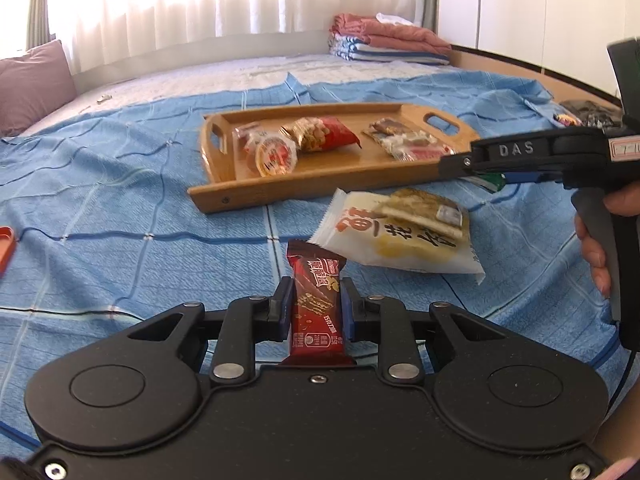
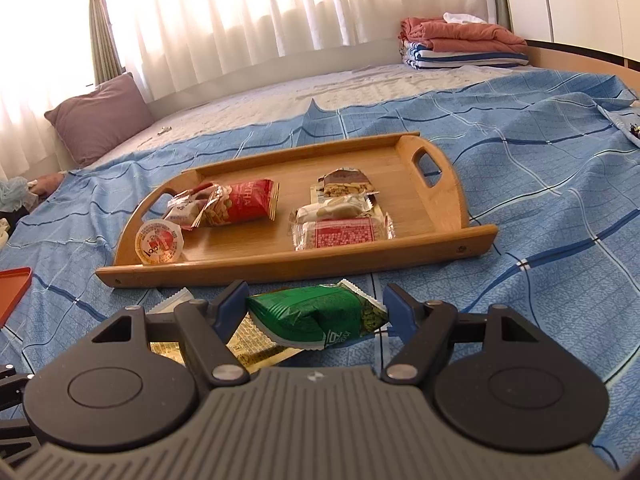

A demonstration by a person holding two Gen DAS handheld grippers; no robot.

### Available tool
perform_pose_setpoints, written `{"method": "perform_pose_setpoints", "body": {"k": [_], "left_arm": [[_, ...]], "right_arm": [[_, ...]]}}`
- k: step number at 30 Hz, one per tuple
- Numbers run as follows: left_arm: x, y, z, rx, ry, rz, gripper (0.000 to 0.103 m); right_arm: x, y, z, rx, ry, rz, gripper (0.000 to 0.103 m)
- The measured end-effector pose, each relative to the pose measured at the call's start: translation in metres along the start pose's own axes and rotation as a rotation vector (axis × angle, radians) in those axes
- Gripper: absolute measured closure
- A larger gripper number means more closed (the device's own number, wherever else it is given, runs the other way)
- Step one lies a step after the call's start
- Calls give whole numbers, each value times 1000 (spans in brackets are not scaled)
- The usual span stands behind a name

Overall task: Organize snacks
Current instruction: 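Carry the chocolate bar and green packet over the wooden tray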

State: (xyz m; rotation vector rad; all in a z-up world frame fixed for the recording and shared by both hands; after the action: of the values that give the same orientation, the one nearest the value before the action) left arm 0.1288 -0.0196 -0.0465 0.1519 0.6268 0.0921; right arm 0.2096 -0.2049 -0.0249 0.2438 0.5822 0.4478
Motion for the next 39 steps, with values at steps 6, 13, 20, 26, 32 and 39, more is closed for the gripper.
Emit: {"method": "perform_pose_setpoints", "body": {"k": [6,13,20,26,32,39], "left_arm": [[-8,26,24,-46,-36,35,80],[-5,48,69,-89,-90,53,80],[14,54,130,-129,-112,15,80],[49,44,180,-148,-94,-26,80],[117,29,207,-212,29,-63,80],[190,17,216,-215,115,-52,80]], "right_arm": [[-8,-4,15,2,-29,-11,29],[-13,-9,39,-14,-65,-25,29],[-10,-17,83,-47,-96,-45,29],[9,-26,126,-54,-115,-58,29],[52,-45,144,19,-64,-61,29],[106,-62,136,51,37,-94,29]]}}
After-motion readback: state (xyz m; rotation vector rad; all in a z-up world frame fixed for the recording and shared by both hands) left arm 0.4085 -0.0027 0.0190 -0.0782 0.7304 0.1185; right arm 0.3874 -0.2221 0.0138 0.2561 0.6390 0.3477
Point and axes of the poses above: each gripper's, at about its wrist camera, not at the fingertips, and x roughly the way its jaws point, y to its left, z to its top, the point moved 9 cm from there along x, roughly the way its jaws point, and after that the axes turned 15 degrees about z, right-handed, at the moved point
